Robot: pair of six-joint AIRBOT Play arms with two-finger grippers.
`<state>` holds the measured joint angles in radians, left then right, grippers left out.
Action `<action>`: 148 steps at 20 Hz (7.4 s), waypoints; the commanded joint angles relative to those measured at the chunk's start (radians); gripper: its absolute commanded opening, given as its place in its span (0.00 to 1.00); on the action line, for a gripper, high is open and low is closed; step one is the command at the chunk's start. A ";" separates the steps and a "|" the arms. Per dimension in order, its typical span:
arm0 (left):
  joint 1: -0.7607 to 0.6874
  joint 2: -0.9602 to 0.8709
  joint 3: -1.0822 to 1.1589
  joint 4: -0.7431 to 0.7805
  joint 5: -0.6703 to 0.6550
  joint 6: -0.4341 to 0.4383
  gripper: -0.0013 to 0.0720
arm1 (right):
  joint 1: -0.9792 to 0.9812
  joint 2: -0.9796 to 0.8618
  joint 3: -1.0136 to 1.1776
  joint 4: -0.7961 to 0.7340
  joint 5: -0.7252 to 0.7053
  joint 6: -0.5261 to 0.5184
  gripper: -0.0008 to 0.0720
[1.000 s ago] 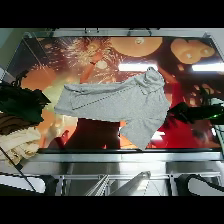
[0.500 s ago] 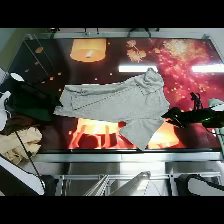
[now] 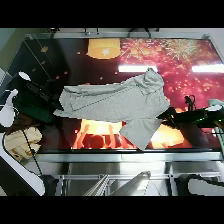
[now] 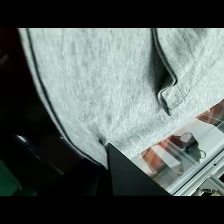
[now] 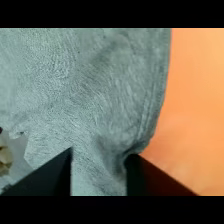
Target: Fold the shirts.
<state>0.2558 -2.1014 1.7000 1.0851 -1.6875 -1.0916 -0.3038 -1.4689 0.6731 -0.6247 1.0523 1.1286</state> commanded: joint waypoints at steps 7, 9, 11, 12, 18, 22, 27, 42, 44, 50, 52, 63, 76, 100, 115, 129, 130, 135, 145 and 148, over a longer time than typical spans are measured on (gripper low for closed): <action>0.033 0.202 0.008 -0.480 -0.158 0.021 0.06 | -0.103 0.203 0.148 0.340 0.274 -0.197 0.03; 0.040 0.344 0.008 -0.648 -0.172 0.046 0.06 | -0.196 0.382 0.249 0.424 0.291 -0.186 0.03; 0.056 0.493 0.008 -0.845 -0.169 0.088 0.06 | -0.275 0.530 0.347 0.527 0.291 -0.175 0.03; 0.068 0.557 0.008 -0.925 -0.171 0.088 0.06 | -0.307 0.588 0.392 0.552 0.300 -0.141 0.03; 0.314 0.963 0.008 -1.332 -0.150 0.223 0.06 | -0.542 0.892 0.623 0.599 0.204 -0.190 0.03; 0.592 1.096 -0.060 -1.263 -0.032 0.131 0.06 | -0.528 0.856 0.712 0.610 0.077 -0.190 0.03; 0.573 1.099 -0.235 -1.246 -0.041 0.135 0.06 | -0.483 0.732 0.743 0.582 0.111 -0.217 0.03; -0.056 -0.062 0.209 -0.669 0.203 0.017 0.04 | 0.061 -0.264 0.742 0.285 -0.108 -0.296 0.03; -0.055 -0.150 0.314 -0.647 0.232 -0.016 0.04 | 0.045 -0.290 0.742 0.319 -0.159 -0.357 0.03; -0.043 -0.200 0.348 -0.578 0.280 -0.041 0.05 | -0.014 -0.328 0.742 0.237 -0.105 -0.369 0.03; -0.034 -0.200 0.327 -0.518 0.267 -0.066 0.05 | -0.033 -0.334 0.742 0.143 -0.093 -0.336 0.03; -0.045 -0.197 0.374 -0.448 0.096 -0.133 0.41 | -0.058 -0.337 0.742 -0.158 -0.021 -0.122 0.42; 0.081 0.330 -0.291 -0.141 0.149 -0.084 0.41 | -0.286 0.053 0.040 -0.387 0.152 0.108 0.71; -0.102 0.389 -0.593 -0.135 0.317 -0.063 0.06 | -0.263 0.039 -0.093 0.056 0.197 -0.151 0.03; 0.085 0.462 -0.374 -0.381 0.275 0.019 0.06 | -0.195 0.112 0.130 0.359 0.172 -0.138 0.03; -0.022 -0.100 0.371 -0.295 0.041 -0.163 0.39 | -0.122 -0.294 0.534 0.264 0.004 -0.165 0.58; -0.007 -0.087 0.372 -0.298 0.028 -0.167 0.39 | -0.158 -0.288 0.552 0.206 0.040 -0.164 0.58; 0.058 0.030 0.271 -0.433 0.029 -0.169 0.24 | -0.242 -0.305 0.572 -0.040 0.082 -0.077 0.90; -0.259 0.241 0.066 -0.475 0.204 -0.131 0.02 | -0.027 -0.415 0.610 0.203 0.102 -0.135 0.03; -0.451 0.199 0.033 -0.391 0.350 -0.132 0.02 | -0.039 -0.369 0.620 0.199 0.174 -0.135 0.03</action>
<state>-0.0410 -1.8889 1.7725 0.6289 -1.4792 -1.2266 -0.3496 -1.8648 1.2804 -0.4713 1.1721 1.0035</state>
